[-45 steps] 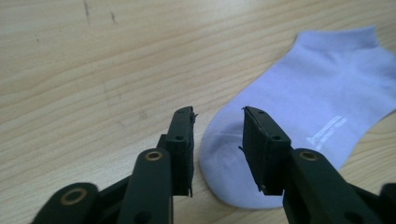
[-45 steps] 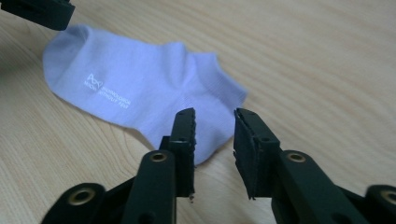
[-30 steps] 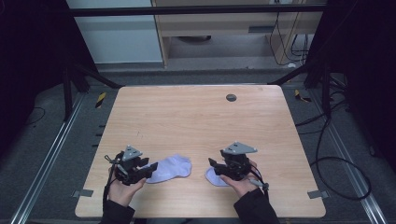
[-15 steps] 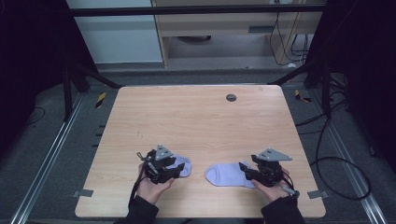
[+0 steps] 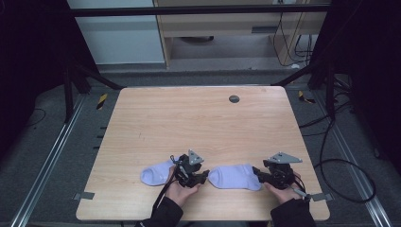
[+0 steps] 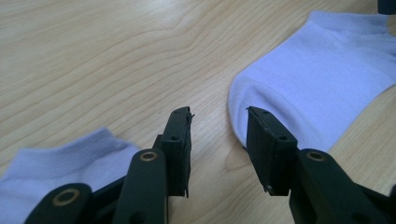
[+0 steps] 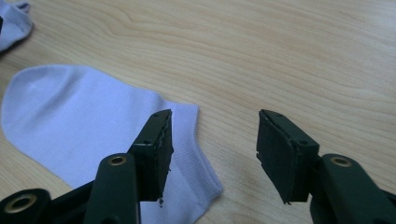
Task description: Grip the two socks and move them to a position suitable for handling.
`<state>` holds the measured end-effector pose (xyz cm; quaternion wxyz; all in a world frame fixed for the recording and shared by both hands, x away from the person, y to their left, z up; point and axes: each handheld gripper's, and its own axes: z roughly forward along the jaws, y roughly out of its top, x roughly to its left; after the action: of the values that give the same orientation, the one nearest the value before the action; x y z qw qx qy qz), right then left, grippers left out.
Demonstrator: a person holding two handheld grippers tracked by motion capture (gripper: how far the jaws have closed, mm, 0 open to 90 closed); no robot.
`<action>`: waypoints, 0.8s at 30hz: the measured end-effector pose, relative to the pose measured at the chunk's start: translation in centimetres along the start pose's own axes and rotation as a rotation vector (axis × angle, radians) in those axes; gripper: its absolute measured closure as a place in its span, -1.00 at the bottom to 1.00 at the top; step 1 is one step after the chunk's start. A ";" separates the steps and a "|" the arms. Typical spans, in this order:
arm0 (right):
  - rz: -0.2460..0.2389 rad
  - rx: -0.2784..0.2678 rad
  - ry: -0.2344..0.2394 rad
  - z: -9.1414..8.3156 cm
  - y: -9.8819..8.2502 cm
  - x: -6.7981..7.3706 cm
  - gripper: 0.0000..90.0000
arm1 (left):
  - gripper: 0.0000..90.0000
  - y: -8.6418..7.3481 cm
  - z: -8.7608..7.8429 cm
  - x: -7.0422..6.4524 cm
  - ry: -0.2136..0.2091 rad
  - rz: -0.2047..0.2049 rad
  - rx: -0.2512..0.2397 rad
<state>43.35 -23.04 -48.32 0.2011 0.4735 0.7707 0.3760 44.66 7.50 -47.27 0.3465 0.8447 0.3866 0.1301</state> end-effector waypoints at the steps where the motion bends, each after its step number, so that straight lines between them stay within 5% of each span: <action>1: -0.005 0.009 0.001 0.1 0.0 -0.1 0.05 | 0.34 0.0 0.3 -0.1 -0.002 0.001 0.004; 12: -0.033 0.103 0.014 1.4 -0.4 -0.2 0.37 | 0.66 -0.2 2.1 -0.7 -0.020 -0.028 0.045; 18: -0.014 0.118 0.050 1.4 -0.4 -0.1 0.70 | 0.94 -0.2 2.3 -0.9 -0.034 -0.032 0.049; 24: -0.009 0.127 0.064 1.1 -0.1 0.2 0.94 | 0.98 -0.1 1.8 -0.9 -0.048 -0.027 0.047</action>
<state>43.91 -22.43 -49.06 0.1475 0.4696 0.8012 0.3403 44.87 5.98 -48.60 0.3374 0.8502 0.3925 0.0957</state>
